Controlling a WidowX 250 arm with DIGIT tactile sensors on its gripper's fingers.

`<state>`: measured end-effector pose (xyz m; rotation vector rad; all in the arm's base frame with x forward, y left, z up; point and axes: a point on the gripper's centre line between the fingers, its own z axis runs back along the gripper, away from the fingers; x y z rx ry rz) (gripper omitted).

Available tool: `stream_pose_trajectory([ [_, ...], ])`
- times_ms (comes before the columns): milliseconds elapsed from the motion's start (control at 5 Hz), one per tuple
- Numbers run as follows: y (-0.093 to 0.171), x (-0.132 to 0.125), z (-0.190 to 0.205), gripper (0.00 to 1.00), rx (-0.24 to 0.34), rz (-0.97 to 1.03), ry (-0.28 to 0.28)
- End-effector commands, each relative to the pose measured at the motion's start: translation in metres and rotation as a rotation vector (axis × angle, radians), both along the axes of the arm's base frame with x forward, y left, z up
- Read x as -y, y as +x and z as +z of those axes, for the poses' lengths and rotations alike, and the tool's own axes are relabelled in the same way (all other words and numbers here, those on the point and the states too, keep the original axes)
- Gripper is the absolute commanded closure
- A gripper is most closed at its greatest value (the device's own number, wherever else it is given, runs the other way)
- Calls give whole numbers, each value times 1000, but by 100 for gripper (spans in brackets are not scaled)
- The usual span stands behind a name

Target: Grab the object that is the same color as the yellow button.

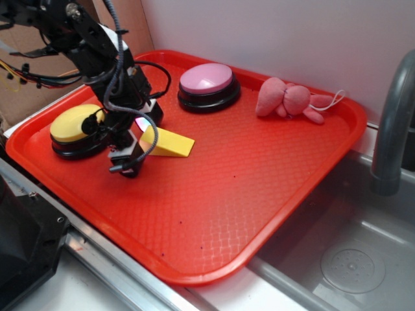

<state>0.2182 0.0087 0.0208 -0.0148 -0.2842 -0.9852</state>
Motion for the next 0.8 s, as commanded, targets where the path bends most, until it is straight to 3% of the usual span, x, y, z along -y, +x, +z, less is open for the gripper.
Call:
stream_pose_trajectory([
  [0, 12, 10, 3, 0, 16, -17, 1],
  [200, 10, 10, 1, 79, 12, -13, 16],
  [400, 7, 10, 4, 100, 1, 24, 31],
  [600, -1, 11, 37, 100, -62, 150, 24],
])
